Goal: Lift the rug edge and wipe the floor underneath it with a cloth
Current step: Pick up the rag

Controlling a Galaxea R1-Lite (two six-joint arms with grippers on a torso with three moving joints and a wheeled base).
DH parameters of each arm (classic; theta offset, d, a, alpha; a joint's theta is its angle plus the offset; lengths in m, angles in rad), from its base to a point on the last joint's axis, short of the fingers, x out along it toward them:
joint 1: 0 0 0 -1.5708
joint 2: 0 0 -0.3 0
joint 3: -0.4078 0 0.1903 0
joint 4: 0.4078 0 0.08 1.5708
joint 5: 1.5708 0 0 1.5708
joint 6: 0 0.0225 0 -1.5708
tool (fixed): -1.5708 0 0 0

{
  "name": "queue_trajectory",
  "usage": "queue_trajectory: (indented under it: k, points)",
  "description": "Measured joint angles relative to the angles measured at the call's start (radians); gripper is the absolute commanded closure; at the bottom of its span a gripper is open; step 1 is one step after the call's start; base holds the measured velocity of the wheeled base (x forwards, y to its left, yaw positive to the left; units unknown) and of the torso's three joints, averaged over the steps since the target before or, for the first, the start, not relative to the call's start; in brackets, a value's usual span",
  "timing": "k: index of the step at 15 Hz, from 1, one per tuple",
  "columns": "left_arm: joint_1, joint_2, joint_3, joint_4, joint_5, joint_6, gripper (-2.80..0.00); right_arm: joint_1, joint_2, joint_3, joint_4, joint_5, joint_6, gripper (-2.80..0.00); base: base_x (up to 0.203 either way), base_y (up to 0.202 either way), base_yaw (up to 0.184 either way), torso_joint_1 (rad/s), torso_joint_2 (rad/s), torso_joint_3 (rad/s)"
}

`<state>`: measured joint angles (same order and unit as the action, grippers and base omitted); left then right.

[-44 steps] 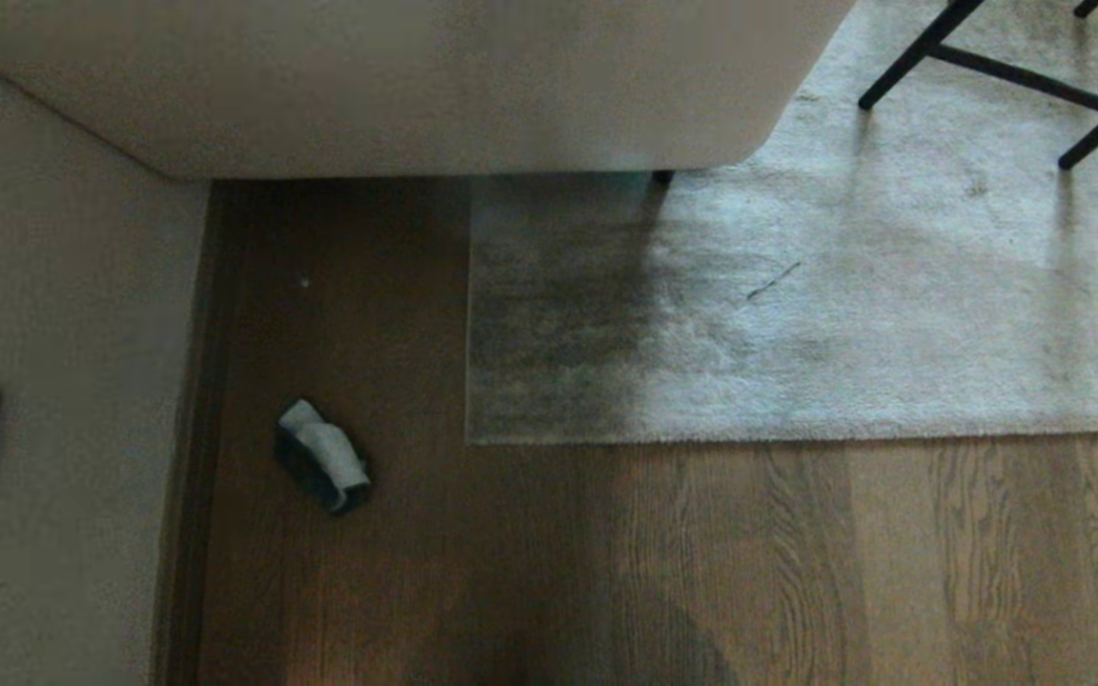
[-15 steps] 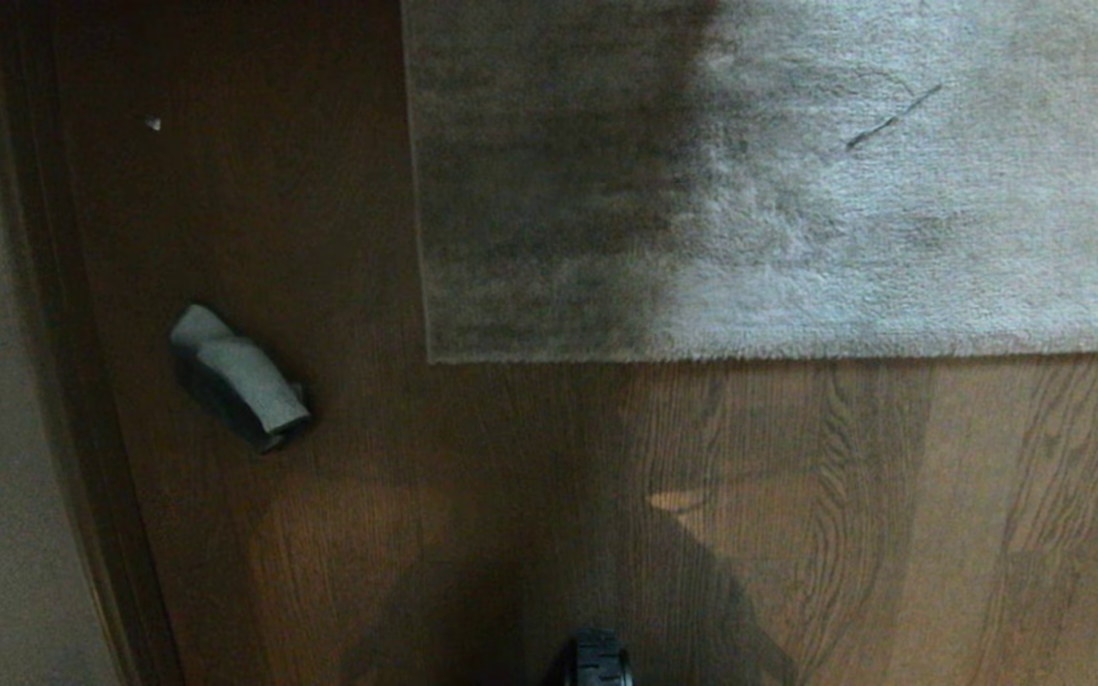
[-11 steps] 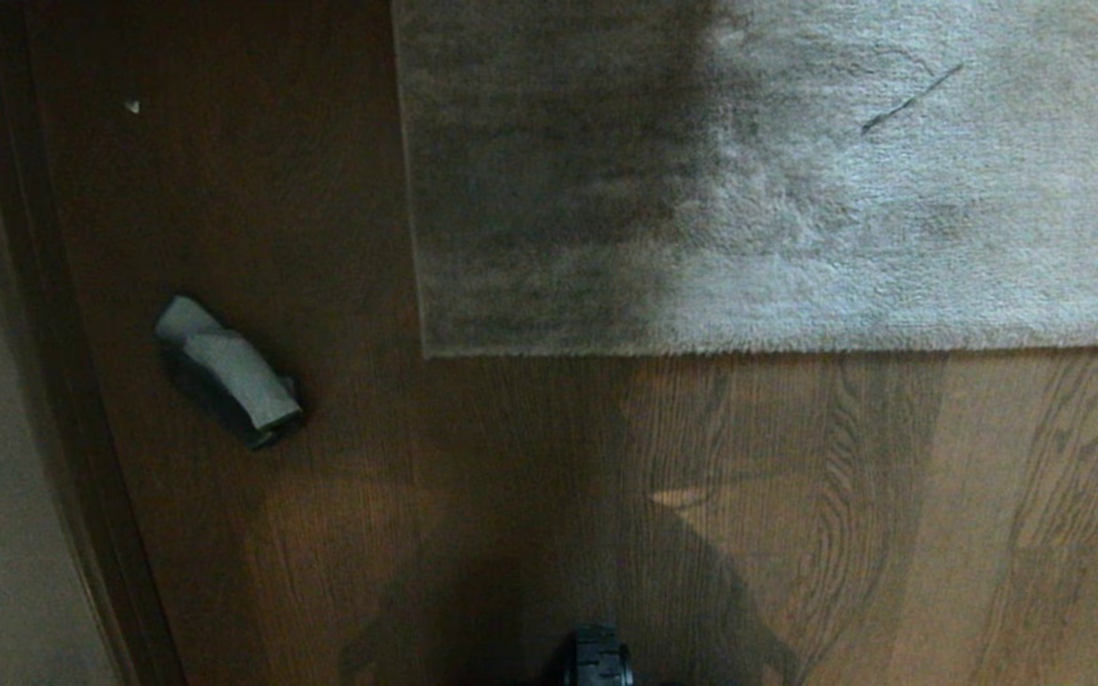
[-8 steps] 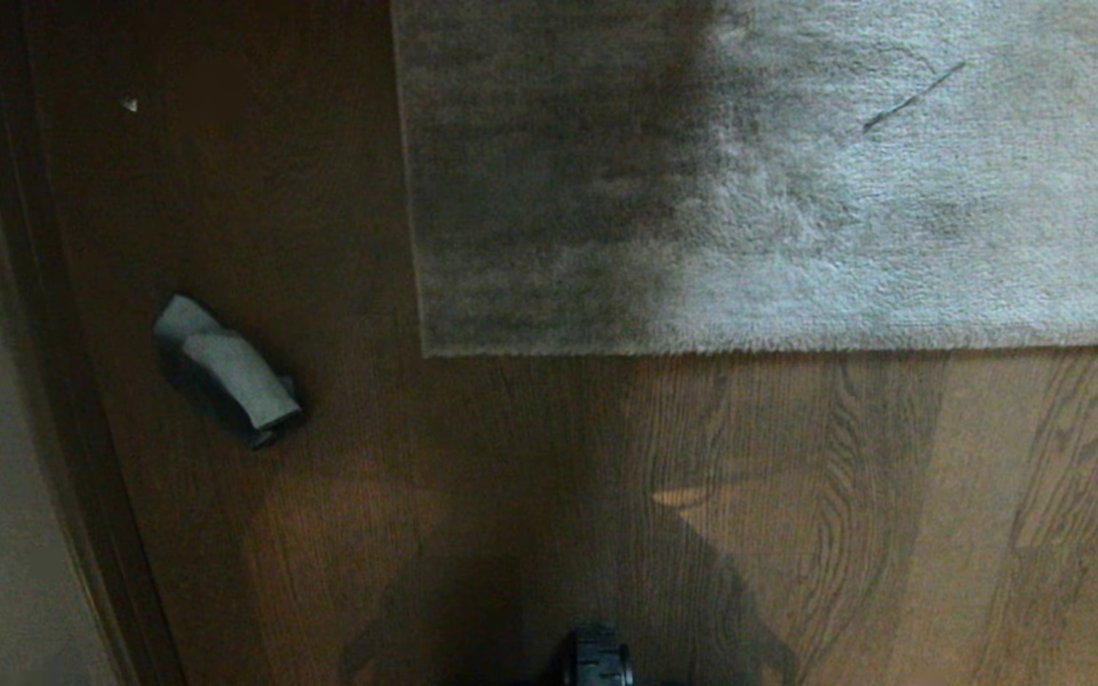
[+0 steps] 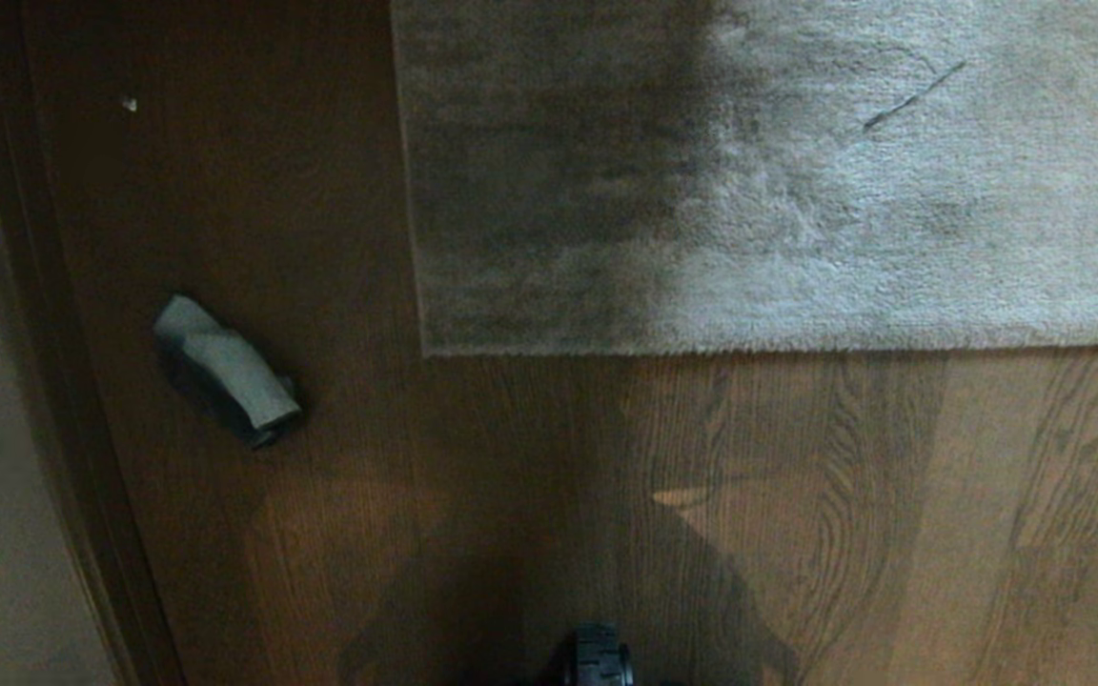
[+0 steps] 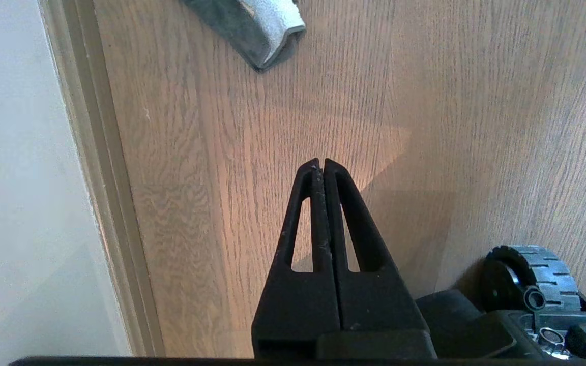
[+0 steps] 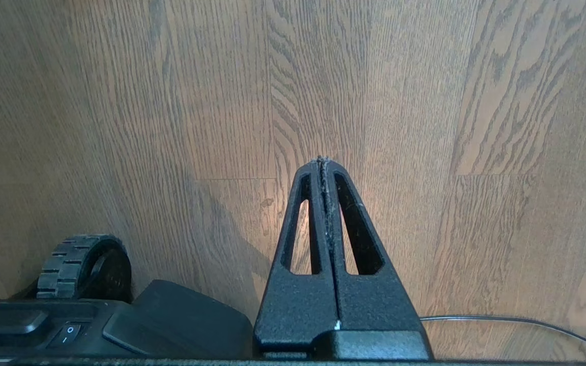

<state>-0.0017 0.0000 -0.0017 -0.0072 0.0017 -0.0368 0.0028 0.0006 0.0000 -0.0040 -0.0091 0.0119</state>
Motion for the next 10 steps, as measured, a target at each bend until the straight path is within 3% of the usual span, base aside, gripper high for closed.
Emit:
queue_trajectory:
  k: [10]
  points:
    - [0.0,0.0,0.0,0.0,0.0,0.001,0.0,0.0,0.0,0.0,0.0,0.0,0.0,0.0,0.0,0.0,0.0,0.0,0.0,0.0]
